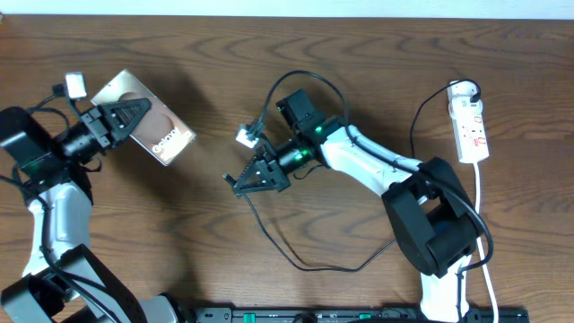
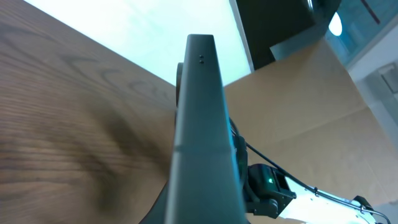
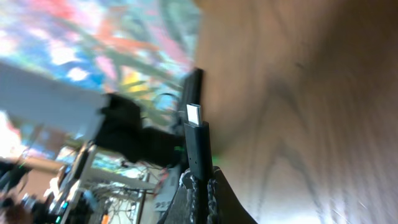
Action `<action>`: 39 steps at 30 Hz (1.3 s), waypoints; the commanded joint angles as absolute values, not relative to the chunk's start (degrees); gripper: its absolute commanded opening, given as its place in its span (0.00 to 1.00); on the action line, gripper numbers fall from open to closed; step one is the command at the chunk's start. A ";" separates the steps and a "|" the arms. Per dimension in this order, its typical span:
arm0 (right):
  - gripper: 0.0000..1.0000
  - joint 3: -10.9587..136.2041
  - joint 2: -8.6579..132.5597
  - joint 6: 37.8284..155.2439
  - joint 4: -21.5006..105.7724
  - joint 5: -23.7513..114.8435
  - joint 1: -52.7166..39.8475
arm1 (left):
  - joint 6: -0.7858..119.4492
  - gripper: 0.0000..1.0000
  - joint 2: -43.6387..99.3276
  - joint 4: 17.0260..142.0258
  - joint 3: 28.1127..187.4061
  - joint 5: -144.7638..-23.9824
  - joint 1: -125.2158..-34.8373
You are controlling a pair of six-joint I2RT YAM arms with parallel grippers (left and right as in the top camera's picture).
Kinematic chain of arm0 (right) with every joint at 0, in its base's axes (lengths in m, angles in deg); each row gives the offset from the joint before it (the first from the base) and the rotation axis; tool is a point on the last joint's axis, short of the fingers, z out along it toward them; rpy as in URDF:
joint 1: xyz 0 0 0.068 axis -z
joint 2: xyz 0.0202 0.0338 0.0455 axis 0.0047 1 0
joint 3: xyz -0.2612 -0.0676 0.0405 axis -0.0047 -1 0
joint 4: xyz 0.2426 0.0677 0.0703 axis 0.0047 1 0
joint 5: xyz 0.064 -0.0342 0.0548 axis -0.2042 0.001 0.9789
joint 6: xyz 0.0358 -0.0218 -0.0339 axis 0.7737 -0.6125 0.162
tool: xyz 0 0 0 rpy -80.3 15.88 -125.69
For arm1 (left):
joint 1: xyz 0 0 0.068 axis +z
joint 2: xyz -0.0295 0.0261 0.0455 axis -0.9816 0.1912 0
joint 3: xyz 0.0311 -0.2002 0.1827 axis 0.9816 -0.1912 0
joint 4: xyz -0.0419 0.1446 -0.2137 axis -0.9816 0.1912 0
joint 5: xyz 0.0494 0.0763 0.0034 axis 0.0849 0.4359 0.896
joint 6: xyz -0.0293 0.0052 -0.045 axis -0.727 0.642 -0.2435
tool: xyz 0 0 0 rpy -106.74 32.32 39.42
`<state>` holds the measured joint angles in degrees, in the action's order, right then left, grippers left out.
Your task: Plug charger to phone and switch on socket
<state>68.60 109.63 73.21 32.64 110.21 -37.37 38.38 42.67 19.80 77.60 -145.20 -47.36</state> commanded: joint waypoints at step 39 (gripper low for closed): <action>0.01 69.76 99.05 83.40 26.65 87.11 -44.00 | 38.56 0.07 42.06 21.27 77.68 -144.59 -50.25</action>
<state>68.60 101.59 82.44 27.20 87.17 -43.71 38.40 42.67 21.53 77.57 -143.63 -49.39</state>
